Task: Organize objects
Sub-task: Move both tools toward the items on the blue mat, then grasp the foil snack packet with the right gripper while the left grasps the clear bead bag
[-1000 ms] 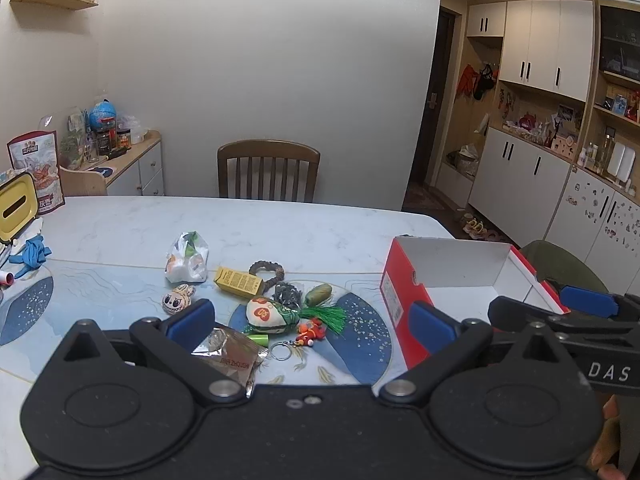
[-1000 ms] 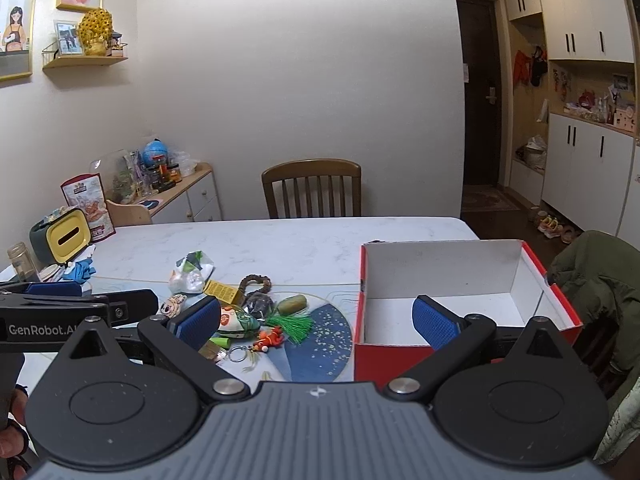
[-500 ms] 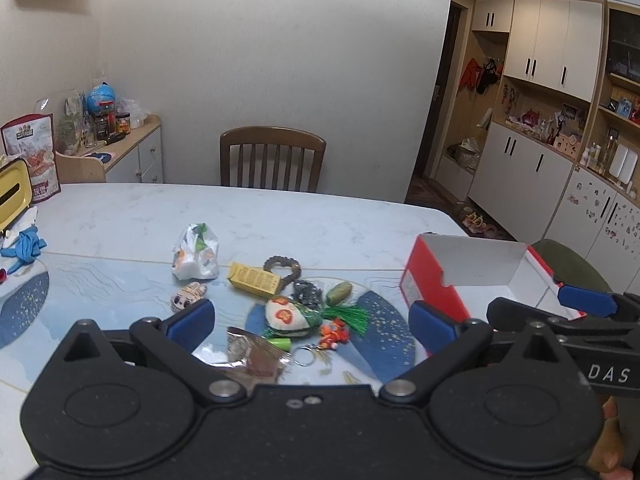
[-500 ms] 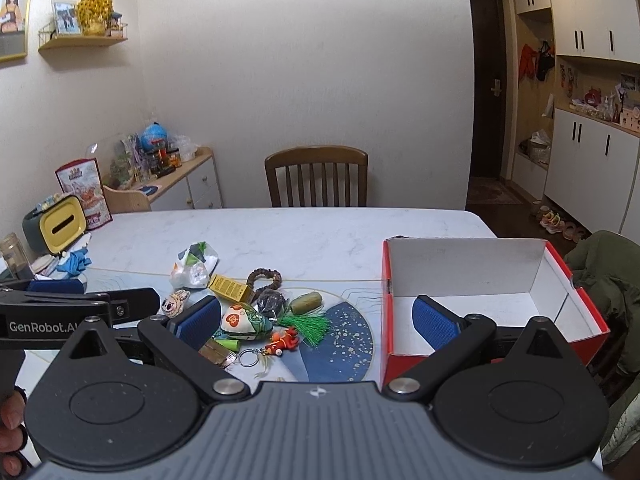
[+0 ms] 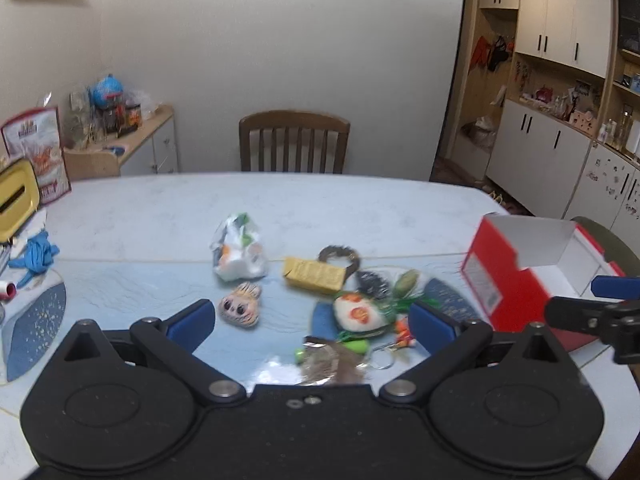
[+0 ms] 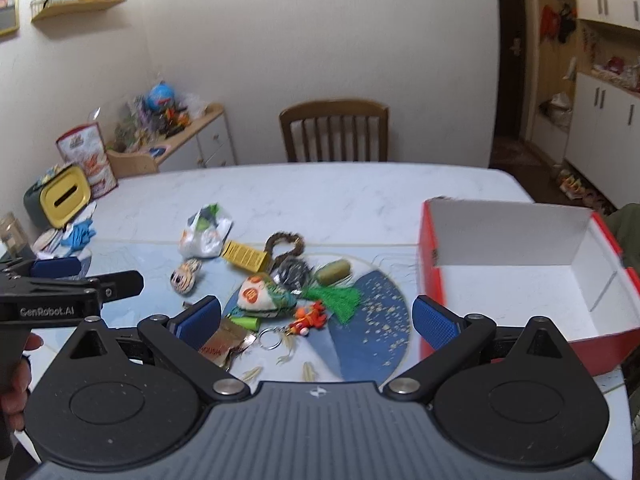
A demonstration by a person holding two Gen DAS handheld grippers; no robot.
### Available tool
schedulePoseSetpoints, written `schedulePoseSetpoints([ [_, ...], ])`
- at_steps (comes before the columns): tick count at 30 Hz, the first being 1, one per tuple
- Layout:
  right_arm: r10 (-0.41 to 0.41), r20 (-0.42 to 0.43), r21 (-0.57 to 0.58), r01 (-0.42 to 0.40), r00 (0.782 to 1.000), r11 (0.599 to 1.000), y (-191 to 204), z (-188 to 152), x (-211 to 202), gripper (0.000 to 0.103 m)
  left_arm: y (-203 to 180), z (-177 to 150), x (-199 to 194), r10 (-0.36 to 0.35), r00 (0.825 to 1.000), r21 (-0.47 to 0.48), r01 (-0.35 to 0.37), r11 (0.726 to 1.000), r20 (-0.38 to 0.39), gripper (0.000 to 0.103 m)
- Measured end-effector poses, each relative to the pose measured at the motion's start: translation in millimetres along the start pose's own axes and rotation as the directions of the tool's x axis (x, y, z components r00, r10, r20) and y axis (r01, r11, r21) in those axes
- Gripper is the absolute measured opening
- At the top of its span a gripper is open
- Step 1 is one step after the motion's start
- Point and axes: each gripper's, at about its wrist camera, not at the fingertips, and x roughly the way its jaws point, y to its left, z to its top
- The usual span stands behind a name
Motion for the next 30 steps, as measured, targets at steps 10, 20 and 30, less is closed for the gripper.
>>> schedulePoseSetpoints([
  [10, 0.048, -0.080, -0.021, -0.050, 0.996, 0.999, 30.5, 8.6, 48.2, 0.102, 49.7, -21.7, 52.8, 0.054, 0.989, -0.028, -0.059, 0.998, -0.139, 0.099],
  [20, 0.040, -0.188, 0.000, -0.041, 0.981, 0.999, 61.7, 8.1, 108.7, 0.102, 68.8, -36.1, 84.6, 0.020, 0.978, -0.065, -0.035, 0.997, -0.206, 0.098],
  [30, 0.079, -0.316, 0.082, -0.056, 0.945, 0.995, 79.9, 1.3, 155.2, 0.088, 74.4, -47.3, 110.6, -0.054, 0.962, -0.071, 0.036, 0.997, -0.267, 0.087],
])
